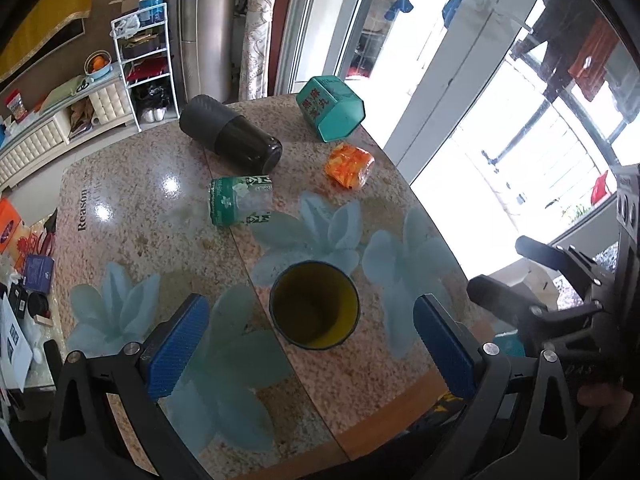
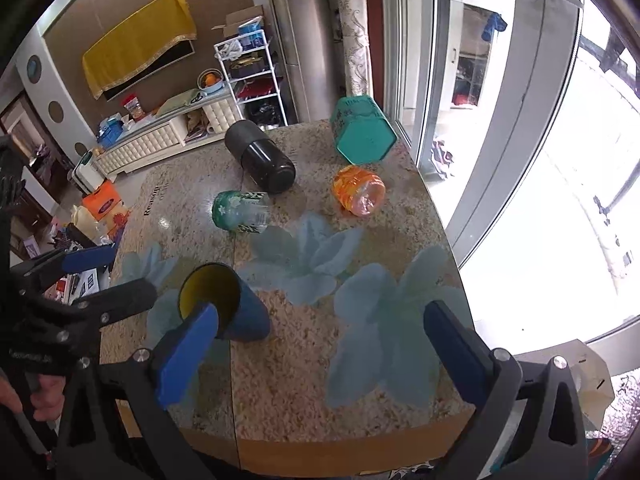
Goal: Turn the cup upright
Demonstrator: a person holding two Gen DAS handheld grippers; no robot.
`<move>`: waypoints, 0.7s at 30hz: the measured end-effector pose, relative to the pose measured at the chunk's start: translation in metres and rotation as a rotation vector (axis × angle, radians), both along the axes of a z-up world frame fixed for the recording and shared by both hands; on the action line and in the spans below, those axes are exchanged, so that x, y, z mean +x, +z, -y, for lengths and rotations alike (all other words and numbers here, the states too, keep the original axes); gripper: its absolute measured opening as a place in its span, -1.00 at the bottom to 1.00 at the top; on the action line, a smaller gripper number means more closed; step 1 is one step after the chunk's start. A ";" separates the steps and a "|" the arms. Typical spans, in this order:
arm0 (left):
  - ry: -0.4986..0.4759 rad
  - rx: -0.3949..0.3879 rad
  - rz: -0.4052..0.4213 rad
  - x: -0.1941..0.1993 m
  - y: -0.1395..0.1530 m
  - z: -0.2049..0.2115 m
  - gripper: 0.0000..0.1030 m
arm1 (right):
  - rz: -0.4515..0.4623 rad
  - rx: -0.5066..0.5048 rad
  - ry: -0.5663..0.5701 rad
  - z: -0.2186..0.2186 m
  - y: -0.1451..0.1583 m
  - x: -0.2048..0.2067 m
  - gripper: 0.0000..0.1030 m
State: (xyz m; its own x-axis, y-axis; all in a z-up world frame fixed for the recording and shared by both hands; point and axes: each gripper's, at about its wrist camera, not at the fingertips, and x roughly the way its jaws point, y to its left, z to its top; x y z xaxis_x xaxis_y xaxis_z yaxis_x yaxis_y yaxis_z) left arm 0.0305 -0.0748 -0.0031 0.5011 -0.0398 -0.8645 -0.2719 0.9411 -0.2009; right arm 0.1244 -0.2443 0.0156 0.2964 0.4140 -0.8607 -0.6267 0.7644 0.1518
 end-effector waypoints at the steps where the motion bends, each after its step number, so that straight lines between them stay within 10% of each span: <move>1: -0.003 -0.001 -0.002 0.000 0.000 0.001 0.99 | -0.003 0.004 0.001 0.000 0.000 0.000 1.00; 21: -0.015 -0.003 -0.011 0.006 0.000 0.006 0.99 | -0.001 0.023 0.004 0.002 0.003 0.002 1.00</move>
State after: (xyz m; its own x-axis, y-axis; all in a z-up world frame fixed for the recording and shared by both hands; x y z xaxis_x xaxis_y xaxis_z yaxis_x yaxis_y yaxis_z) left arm 0.0369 -0.0812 -0.0032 0.4911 -0.0500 -0.8697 -0.2603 0.9443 -0.2013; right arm 0.1269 -0.2458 0.0185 0.2941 0.4349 -0.8511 -0.6297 0.7580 0.1698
